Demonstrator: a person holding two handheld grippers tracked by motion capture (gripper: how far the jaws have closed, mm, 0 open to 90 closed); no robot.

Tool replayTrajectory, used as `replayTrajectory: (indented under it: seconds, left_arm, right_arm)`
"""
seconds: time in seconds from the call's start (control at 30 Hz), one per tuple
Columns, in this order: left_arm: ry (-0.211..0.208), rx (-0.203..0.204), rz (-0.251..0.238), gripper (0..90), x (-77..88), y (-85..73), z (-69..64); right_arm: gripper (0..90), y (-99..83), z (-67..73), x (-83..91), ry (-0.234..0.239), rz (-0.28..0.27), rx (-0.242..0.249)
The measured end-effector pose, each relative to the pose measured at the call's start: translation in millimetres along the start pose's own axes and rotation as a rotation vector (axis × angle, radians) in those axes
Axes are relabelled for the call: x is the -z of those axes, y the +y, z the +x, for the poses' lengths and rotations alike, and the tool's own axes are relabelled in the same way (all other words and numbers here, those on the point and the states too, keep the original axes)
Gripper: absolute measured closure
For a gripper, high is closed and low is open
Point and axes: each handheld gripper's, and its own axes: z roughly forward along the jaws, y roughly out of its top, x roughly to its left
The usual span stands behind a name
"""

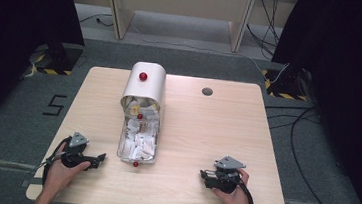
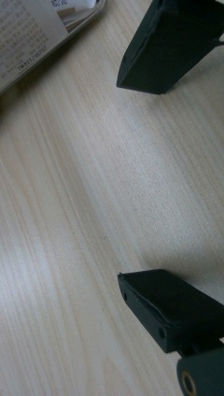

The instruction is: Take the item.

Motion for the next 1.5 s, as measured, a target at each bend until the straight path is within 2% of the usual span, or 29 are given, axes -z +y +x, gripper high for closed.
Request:
replayTrajectory:
  seconds: [0.6,0.83,1.27,1.5]
  left_arm:
    - [0.000,0.000,0.000,6.0,0.0,0.0,0.0]
    - [0.000,0.000,0.000,5.9,0.0,0.0,0.0]
    - [0.001,0.000,0.001,5.8,-0.1,0.0,0.1]
    - [0.001,0.000,0.001,5.5,-0.2,0.1,0.1]
  right_arm:
    - [33.6,2.4,-2.5,1.0,0.009,-0.018,-0.008]
    - [33.6,16.3,0.9,6.3,0.022,-0.080,0.001]
    - [34.7,32.9,7.3,6.4,0.041,-0.113,0.018]
    - [35.9,45.2,15.5,6.2,0.063,-0.134,0.038]
